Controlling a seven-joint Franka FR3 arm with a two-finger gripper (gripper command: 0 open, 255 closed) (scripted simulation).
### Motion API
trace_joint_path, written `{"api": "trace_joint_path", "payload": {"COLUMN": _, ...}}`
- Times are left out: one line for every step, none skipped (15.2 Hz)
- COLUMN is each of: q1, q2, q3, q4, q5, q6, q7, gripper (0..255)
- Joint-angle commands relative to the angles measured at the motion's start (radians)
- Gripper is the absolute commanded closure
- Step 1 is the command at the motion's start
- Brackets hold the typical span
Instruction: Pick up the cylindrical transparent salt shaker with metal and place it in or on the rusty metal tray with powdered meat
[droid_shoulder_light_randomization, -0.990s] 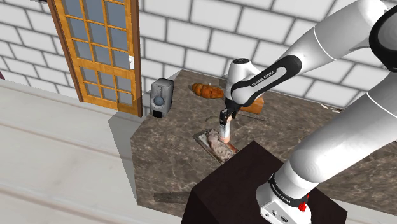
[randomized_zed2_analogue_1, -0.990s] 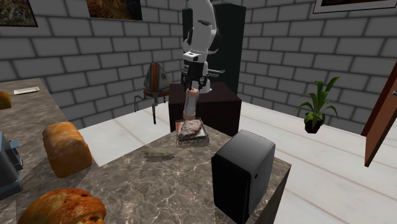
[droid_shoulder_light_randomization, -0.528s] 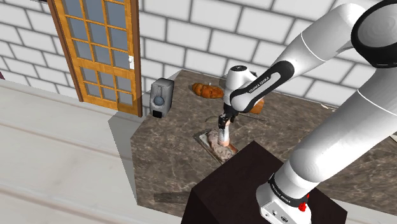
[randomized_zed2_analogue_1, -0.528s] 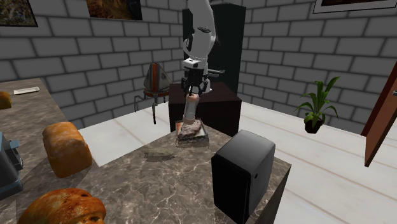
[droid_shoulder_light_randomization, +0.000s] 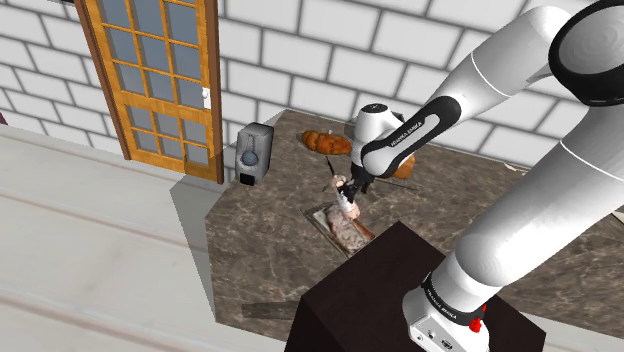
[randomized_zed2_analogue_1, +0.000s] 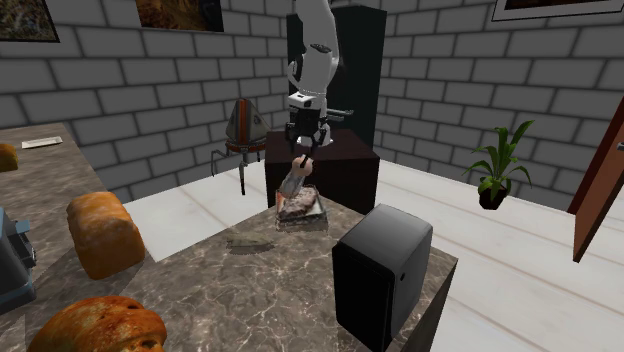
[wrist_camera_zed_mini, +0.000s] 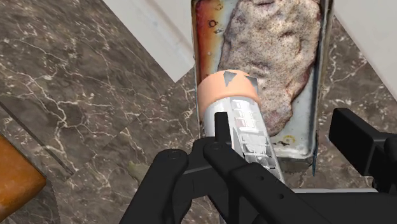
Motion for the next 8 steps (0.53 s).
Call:
{"api": "trace_joint_path", "payload": {"q1": 0.000, "q2": 0.000, "q3": 0.000, "q4": 0.000, "q5": 0.000, "q6": 0.000, "q7": 0.000, "gripper": 0}}
{"api": "trace_joint_path", "payload": {"q1": 0.000, "q2": 0.000, "q3": 0.000, "q4": 0.000, "q5": 0.000, "q6": 0.000, "q7": 0.000, "gripper": 0}}
{"api": "trace_joint_path", "payload": {"q1": 0.000, "q2": 0.000, "q3": 0.000, "q4": 0.000, "q5": 0.000, "q6": 0.000, "q7": 0.000, "gripper": 0}}
{"api": "trace_joint_path", "payload": {"q1": 0.000, "q2": 0.000, "q3": 0.000, "q4": 0.000, "q5": 0.000, "q6": 0.000, "q7": 0.000, "gripper": 0}}
{"api": "trace_joint_path", "payload": {"q1": 0.007, "q2": -0.038, "q3": 0.004, "q4": 0.003, "q5": 0.020, "q6": -0.042, "q7": -0.013, "gripper": 0}}
{"api": "trace_joint_path", "payload": {"q1": 0.014, "q2": -0.074, "q3": 0.009, "q4": 0.008, "q5": 0.037, "q6": -0.083, "q7": -0.024, "gripper": 0}}
{"api": "trace_joint_path", "payload": {"q1": 0.021, "q2": -0.108, "q3": 0.013, "q4": 0.016, "q5": 0.053, "q6": -0.125, "q7": -0.033, "gripper": 0}}
{"api": "trace_joint_path", "payload": {"q1": 0.027, "q2": -0.134, "q3": 0.015, "q4": 0.022, "q5": 0.064, "q6": -0.157, "q7": -0.040, "gripper": 0}}
